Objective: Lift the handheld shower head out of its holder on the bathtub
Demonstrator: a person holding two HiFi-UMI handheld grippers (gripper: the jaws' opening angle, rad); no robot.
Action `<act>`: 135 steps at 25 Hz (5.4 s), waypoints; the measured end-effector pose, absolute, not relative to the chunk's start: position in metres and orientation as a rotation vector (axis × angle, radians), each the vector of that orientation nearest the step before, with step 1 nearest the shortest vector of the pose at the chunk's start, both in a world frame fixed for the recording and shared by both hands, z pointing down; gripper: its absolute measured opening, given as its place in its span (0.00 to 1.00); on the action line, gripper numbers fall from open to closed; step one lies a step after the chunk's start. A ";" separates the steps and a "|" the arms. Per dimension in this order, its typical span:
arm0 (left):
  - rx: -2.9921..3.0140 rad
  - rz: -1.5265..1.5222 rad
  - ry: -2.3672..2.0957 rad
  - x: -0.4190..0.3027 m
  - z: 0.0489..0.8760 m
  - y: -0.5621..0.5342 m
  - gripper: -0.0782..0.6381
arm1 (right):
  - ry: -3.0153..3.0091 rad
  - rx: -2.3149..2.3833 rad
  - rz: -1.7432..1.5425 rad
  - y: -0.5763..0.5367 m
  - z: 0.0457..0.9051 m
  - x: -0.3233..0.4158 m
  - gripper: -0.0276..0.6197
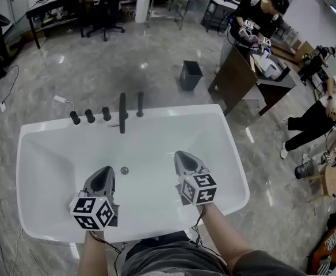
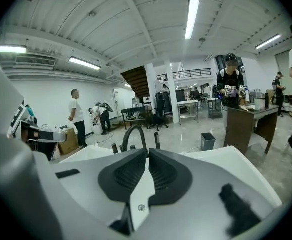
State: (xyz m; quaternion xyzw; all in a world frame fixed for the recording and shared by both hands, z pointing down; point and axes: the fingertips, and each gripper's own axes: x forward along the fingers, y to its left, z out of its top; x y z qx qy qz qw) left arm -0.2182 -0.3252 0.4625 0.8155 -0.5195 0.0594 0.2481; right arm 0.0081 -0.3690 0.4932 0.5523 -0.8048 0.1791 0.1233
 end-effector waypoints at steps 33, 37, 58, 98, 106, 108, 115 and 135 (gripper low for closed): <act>2.065 0.244 -1.599 -0.175 0.536 -0.473 0.14 | -2.443 1.329 0.588 -0.627 0.619 -0.011 0.18; 2.055 0.246 -1.601 -0.176 0.551 -0.489 0.14 | -2.434 1.311 0.571 -0.640 0.636 -0.015 0.25; 2.043 0.212 -1.618 -0.179 0.585 -0.533 0.14 | -2.404 1.198 0.351 -0.739 0.696 -0.073 0.38; 2.075 0.250 -1.625 -0.177 0.530 -0.497 0.14 | -2.569 1.113 0.100 -0.690 0.539 -0.091 0.26; 2.109 0.205 -1.578 -0.166 0.489 -0.435 0.14 | -2.623 1.157 0.027 -0.624 0.462 -0.083 0.26; 2.129 0.186 -1.567 -0.163 0.477 -0.421 0.14 | -2.639 1.168 0.021 -0.601 0.448 -0.081 0.26; 2.197 0.151 -1.550 -0.163 0.441 -0.363 0.14 | -2.673 1.177 -0.103 -0.507 0.395 -0.072 0.26; 2.383 0.121 -1.428 -0.138 0.387 -0.168 0.14 | -2.710 1.459 -0.110 -0.246 0.312 -0.001 0.26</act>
